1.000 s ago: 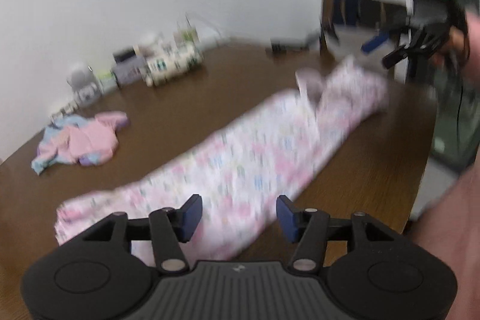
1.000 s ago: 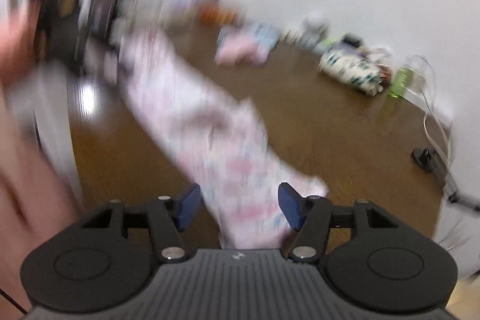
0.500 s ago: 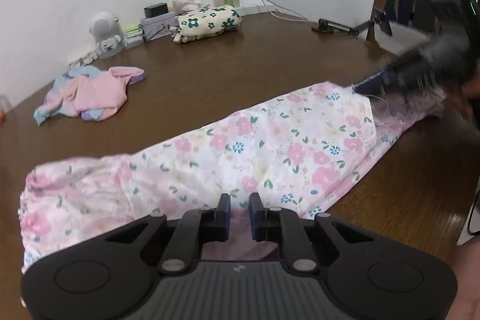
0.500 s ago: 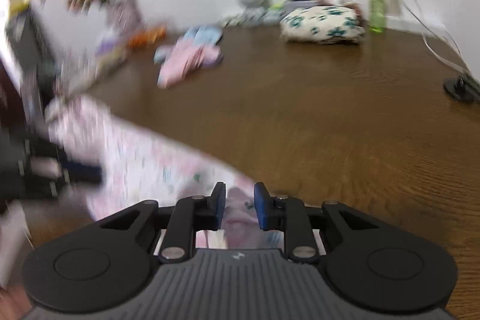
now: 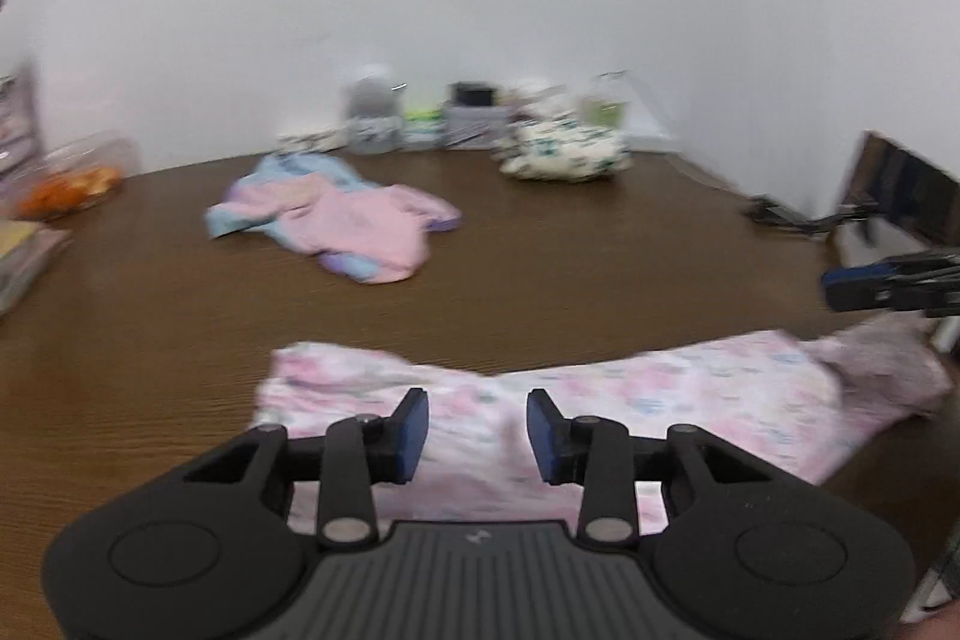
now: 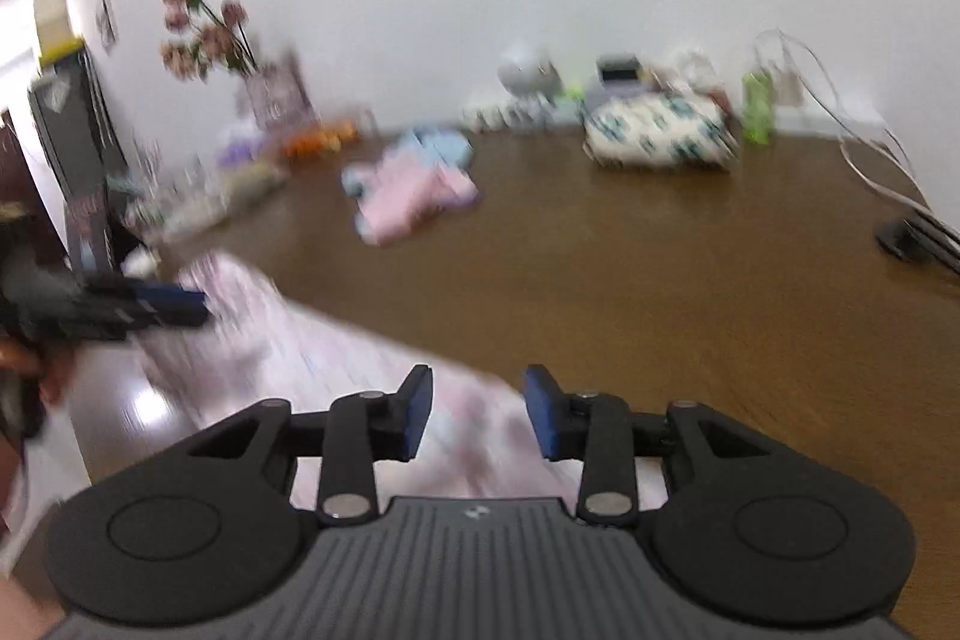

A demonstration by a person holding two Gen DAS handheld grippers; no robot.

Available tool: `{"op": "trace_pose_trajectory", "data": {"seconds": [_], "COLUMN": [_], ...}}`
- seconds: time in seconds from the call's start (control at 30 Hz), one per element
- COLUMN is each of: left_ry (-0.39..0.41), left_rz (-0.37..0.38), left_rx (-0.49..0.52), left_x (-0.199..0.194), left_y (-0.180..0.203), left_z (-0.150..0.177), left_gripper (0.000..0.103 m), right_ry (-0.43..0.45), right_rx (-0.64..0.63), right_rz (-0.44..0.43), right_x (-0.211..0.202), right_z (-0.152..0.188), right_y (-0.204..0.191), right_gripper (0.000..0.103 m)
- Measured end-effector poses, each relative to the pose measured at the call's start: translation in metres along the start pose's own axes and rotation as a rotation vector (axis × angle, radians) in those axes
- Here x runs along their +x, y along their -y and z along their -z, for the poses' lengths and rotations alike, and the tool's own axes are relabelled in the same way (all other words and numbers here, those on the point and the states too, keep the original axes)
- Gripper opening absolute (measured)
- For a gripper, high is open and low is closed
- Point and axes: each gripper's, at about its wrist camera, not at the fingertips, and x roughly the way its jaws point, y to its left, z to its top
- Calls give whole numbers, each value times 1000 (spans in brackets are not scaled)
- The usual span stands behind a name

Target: Fold clothes

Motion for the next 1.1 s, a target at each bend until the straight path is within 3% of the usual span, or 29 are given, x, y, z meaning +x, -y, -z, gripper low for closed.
{"op": "trace_pose_trajectory", "data": {"seconds": [0.07, 0.17, 0.27, 0.43, 0.47, 0.6, 0.67, 0.77, 0.9, 1.1], "left_ry": [-44, -96, -77, -45, -46, 53, 84, 59, -8, -13], "left_rz": [-30, -49, -43, -33, -38, 10, 26, 1, -29, -43], "left_rx": [6, 7, 1, 12, 16, 5, 7, 33, 41, 40], "left_x": [10, 19, 19, 12, 10, -4, -1, 19, 40, 43], "left_y": [-3, -8, -16, -20, -18, -5, 4, 17, 11, 8], "left_z": [3, 19, 32, 41, 40, 19, 8, 1, 14, 24], "left_gripper": [18, 18, 18, 20, 23, 62, 62, 61, 41, 42], "right_ry": [-25, -99, -177, -168, -174, -127, -96, -109, -147, -144], "right_rx": [-52, -144, -179, -236, -232, -176, -194, -229, -215, -261], "right_rz": [4, 41, 42, 70, 73, 13, -10, -4, 11, 35], "right_x": [24, 59, 74, 67, 67, 55, 56, 69, 81, 79], "right_z": [-1, 12, 33, 46, 45, 35, 30, 34, 48, 54], "right_y": [-20, -45, -54, -63, -62, -69, -82, -97, -98, -108], "right_gripper": [35, 35, 36, 42, 43, 43, 46, 47, 47, 52]}}
